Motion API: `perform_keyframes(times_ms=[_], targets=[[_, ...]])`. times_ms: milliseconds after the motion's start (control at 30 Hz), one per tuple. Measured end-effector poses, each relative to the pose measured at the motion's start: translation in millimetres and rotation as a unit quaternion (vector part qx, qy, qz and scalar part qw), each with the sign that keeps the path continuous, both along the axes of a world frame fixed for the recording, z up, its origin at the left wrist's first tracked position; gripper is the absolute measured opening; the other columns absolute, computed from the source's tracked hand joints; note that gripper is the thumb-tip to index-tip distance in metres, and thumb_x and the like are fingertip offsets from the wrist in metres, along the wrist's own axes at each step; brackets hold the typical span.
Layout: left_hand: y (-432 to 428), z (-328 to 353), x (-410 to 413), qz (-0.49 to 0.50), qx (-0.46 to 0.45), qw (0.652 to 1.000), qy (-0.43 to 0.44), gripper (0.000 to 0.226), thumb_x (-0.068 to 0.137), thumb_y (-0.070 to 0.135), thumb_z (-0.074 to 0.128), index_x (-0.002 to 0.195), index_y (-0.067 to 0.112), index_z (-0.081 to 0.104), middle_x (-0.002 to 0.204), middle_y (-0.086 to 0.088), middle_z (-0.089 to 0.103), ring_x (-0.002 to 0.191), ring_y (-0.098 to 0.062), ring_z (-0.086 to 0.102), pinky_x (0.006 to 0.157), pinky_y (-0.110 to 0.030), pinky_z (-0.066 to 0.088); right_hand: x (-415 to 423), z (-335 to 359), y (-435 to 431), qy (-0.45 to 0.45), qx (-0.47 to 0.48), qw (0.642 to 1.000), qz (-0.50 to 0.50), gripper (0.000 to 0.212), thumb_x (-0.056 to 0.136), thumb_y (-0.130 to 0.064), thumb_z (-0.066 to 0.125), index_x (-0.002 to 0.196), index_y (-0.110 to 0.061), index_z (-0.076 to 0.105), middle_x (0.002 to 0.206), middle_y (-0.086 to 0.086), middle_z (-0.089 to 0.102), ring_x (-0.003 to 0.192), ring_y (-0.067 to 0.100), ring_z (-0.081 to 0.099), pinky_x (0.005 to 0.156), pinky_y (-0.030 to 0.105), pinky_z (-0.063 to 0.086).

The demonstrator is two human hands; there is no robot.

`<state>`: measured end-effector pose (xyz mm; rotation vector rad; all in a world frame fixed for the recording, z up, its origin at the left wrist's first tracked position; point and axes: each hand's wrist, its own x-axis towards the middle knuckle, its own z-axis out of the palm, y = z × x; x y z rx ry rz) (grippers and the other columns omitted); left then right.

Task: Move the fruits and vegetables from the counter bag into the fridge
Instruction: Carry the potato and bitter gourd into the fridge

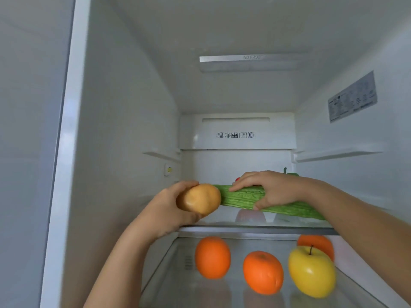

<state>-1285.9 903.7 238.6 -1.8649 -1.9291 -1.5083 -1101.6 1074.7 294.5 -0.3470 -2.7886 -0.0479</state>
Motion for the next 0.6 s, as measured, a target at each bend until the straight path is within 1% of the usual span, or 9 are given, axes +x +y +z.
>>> perform_keyframes(times_ms=[67,100,167,200,267,333,433,500,600], targets=[[6.1,1.8,-5.1,-0.016,-0.02,0.999,-0.033,0.061,0.067,0.012,0.078,0.116,0.039,0.052,0.112,0.003,0.054,0.092,-0.005,0.054,0.062,-0.011,0.047,-0.2,-0.1,5.0,-0.003,0.003,1.0,0.0,0.063,0.076,-0.009,0.07,0.129,-0.033,0.047,0.131,-0.004,0.046,0.122,0.011,0.04,0.105,0.03,0.029],[9.5,2.5,-7.3,-0.022,-0.026,0.998,-0.049,0.063,0.062,0.017,0.079,0.113,0.042,0.052,0.116,0.001,0.052,0.095,-0.007,0.055,0.064,-0.011,0.047,-0.2,-0.5,6.4,-0.005,0.004,1.0,-0.002,0.062,0.076,-0.01,0.07,0.129,-0.034,0.047,0.131,-0.005,0.045,0.122,0.01,0.04,0.105,0.029,0.029],[15.9,4.8,-9.8,-0.024,-0.039,0.997,-0.061,0.066,0.051,0.025,0.077,0.11,0.045,0.053,0.12,-0.001,0.051,0.101,-0.011,0.053,0.074,-0.017,0.045,0.3,-1.3,9.2,-0.01,0.007,1.0,-0.007,0.062,0.077,-0.011,0.069,0.13,-0.035,0.046,0.131,-0.006,0.044,0.12,0.009,0.039,0.103,0.026,0.03],[18.7,6.4,-10.3,-0.027,-0.047,0.997,-0.057,0.067,0.051,0.024,0.077,0.11,0.043,0.053,0.121,-0.001,0.051,0.102,-0.011,0.052,0.077,-0.018,0.043,0.4,-1.8,11.5,-0.011,0.012,1.0,-0.012,0.062,0.078,-0.013,0.069,0.13,-0.035,0.045,0.132,-0.007,0.044,0.121,0.01,0.039,0.103,0.026,0.029],[24.2,9.8,-10.2,-0.041,-0.063,0.996,-0.047,0.067,0.059,0.011,0.081,0.114,0.039,0.053,0.121,-0.001,0.051,0.104,-0.011,0.051,0.078,-0.015,0.041,1.5,-3.3,15.5,-0.01,0.021,1.0,-0.018,0.061,0.078,-0.014,0.069,0.131,-0.033,0.045,0.134,-0.005,0.044,0.122,0.011,0.038,0.103,0.025,0.028],[29.2,12.2,-11.8,-0.055,-0.075,0.995,-0.039,0.065,0.067,0.0,0.076,0.116,0.035,0.053,0.122,0.0,0.05,0.104,-0.009,0.05,0.074,-0.008,0.041,1.6,-5.5,18.4,-0.007,0.018,1.0,-0.016,0.059,0.078,-0.014,0.069,0.13,-0.029,0.047,0.136,-0.003,0.044,0.123,0.011,0.038,0.101,0.019,0.026],[35.4,11.0,-14.0,-0.069,-0.081,0.993,-0.046,0.067,0.069,-0.008,0.071,0.119,0.032,0.051,0.123,-0.002,0.05,0.098,0.0,0.049,0.066,0.002,0.04,-0.2,-9.2,24.3,-0.005,0.015,1.0,-0.017,0.055,0.08,-0.014,0.068,0.129,-0.029,0.048,0.136,-0.005,0.045,0.123,0.008,0.038,0.1,0.015,0.025],[37.4,9.3,-13.0,-0.078,-0.068,0.993,-0.054,0.069,0.07,-0.01,0.07,0.121,0.031,0.049,0.122,-0.001,0.05,0.095,0.004,0.048,0.064,0.003,0.039,-1.1,-10.1,28.2,0.005,0.009,1.0,-0.022,0.053,0.08,-0.015,0.067,0.128,-0.031,0.049,0.134,-0.007,0.046,0.122,0.007,0.039,0.101,0.017,0.026],[36.6,8.1,-11.5,-0.092,-0.044,0.993,-0.062,0.069,0.07,-0.01,0.07,0.122,0.03,0.049,0.119,0.003,0.051,0.093,0.008,0.049,0.063,0.003,0.039,-2.0,-12.0,31.9,0.011,0.0,1.0,-0.023,0.052,0.08,-0.018,0.066,0.126,-0.035,0.049,0.131,-0.008,0.047,0.121,0.008,0.039,0.104,0.026,0.029]])
